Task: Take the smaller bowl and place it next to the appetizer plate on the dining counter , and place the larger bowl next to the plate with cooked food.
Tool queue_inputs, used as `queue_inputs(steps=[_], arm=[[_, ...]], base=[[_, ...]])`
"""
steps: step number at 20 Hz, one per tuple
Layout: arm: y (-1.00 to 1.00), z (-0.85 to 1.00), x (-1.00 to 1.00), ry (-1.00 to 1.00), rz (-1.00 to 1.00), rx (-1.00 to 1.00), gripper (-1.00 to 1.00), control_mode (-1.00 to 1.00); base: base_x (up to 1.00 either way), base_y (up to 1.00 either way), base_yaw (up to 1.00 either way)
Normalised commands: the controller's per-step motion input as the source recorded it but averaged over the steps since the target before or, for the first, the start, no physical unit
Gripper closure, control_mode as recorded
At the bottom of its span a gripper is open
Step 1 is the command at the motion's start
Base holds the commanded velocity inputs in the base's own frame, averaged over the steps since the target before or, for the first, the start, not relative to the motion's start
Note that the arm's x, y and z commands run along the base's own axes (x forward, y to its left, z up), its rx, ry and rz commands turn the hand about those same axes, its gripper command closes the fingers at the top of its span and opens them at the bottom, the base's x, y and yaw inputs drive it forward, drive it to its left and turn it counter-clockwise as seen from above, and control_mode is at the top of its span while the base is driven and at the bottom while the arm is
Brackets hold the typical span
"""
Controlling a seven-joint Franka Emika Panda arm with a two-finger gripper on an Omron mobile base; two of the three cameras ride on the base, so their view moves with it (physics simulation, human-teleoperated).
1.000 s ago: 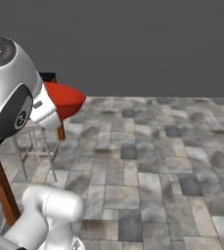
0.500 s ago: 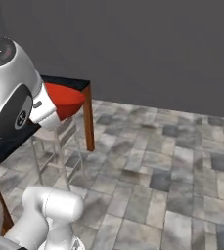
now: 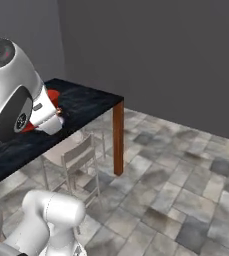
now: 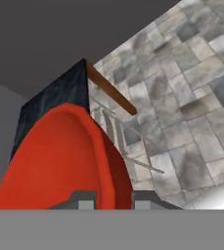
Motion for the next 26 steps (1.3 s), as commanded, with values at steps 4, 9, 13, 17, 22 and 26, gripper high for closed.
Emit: queue_inputs(steps=[4,9,13,17,22,26], arm=[[0.0,0.0,0.0,0.0,0.0,0.0,1.0,1.0],[0.0,0.0,0.0,0.0,0.0,0.0,1.0,1.0],[0.0,0.0,0.0,0.0,0.0,0.0,1.0,1.0],[0.0,0.0,0.0,0.0,0.0,0.0,1.0,1.0],[0.0,0.0,0.0,0.0,0.0,0.0,1.0,1.0],[0.0,0.0,0.0,0.0,0.0,0.0,1.0,1.0]], base=[[0.64,-0.51,0.5],[0.54,-0.54,0.47],[0.55,-0.48,0.42],[0.6,-0.36,0.4],[0.63,-0.24,0.39],[0.69,-0.15,0.4]])
